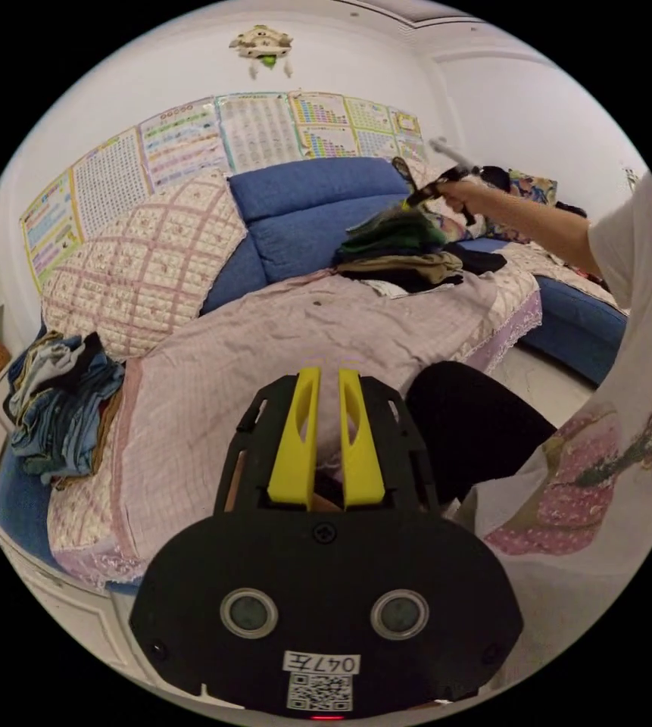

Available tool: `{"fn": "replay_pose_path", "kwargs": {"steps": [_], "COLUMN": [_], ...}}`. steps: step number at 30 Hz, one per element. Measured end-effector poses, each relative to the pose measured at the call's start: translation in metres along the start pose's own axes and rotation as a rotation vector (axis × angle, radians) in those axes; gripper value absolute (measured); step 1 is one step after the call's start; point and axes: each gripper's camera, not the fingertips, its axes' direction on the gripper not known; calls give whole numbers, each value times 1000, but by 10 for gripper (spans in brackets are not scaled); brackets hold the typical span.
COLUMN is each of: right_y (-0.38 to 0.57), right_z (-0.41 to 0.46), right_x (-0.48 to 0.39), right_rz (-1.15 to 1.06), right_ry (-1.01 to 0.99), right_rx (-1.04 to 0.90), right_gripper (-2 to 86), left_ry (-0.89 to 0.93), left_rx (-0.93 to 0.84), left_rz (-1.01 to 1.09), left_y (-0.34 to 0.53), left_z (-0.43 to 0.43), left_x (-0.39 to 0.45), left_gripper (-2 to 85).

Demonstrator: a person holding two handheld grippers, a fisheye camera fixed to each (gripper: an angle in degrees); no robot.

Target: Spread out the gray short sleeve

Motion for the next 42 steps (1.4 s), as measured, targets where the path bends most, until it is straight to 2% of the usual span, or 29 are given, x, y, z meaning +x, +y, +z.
{"fn": "replay_pose_path", "kwargs": {"steps": [2,4,6,8,11,13,16,17,20,24,26,29,31,38,42], "right_y": [-32,-57,-76,-96,-116,-124,-136,-142,-156,-149,-116,-73,-63,-120,-149], "right_z": [-47,-70,-96,-134,-174,-186,-189,-184,-157,-105,-70,-62,-79,-132,-159], "right_x": [-7,-10,-25,-65,-115,-144,-193,-212,-242,-224,-193,-160,-159,-254,-294], "right_rz": [-28,10,4,-95,-146,-168,-227,-246,-234,-41,179,359,388,44,-50], "right_ry": [-57,-94,-211,-456,-598,-667,-919,-1020,-1140,-1076,-814,-448,-412,-409,-373], "right_rx": [69,47,73,148,210,215,212,197,162,73,-3,-74,-34,-66,-7], "right_gripper": [9,14,29,39,53,63,78,84,96,108,115,133,128,96,85], "left_ry": [7,28,49,113,211,231,201,177,100,6,-31,-69,-51,39,58], "left_rx": [11,43,92,155,239,302,389,404,385,333,269,167,129,107,144], "left_rz": [-27,-57,-88,-142,-203,-246,-320,-350,-389,-389,-380,-358,-341,-199,-145], "left_y": [20,29,37,47,57,63,76,77,71,71,84,106,116,95,78], "left_z": [21,32,38,50,64,64,65,72,106,131,150,180,197,249,266], "left_x": [-23,-40,-55,-76,-104,-123,-157,-174,-221,-268,-288,-303,-307,-314,-315], "left_gripper": [42,49,55,63,88,110,135,139,140,112,93,91,89,80,74]}}
